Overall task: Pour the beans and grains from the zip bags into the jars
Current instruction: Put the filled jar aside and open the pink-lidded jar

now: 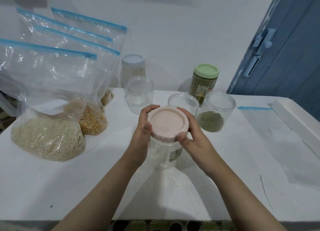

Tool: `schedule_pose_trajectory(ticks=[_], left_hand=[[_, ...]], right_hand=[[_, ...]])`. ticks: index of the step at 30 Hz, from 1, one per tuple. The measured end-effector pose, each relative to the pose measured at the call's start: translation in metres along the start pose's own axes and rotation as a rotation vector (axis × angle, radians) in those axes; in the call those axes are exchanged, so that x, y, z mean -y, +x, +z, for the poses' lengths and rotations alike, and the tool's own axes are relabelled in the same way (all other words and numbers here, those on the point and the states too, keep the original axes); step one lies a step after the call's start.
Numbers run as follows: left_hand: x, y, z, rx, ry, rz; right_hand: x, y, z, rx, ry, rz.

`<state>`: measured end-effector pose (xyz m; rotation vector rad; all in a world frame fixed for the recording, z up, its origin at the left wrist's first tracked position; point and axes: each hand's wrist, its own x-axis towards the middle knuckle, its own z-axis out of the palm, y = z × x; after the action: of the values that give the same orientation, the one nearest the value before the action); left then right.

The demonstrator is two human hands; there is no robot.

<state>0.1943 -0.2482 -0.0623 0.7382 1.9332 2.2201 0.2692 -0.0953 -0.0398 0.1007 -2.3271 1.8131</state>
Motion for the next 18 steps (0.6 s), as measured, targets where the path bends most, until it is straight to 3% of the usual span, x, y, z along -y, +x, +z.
schedule_pose_trajectory(ticks=[9,18], left_hand=[[0.0,0.0,0.0,-0.028,0.016,0.0],[-0.005,0.005,0.003,-0.026,0.066,-0.024]], right_hand=[[-0.007,0.005,-0.011,-0.051,0.018,0.004],[-0.004,0.008,-0.012,0.016,-0.107,-0.069]])
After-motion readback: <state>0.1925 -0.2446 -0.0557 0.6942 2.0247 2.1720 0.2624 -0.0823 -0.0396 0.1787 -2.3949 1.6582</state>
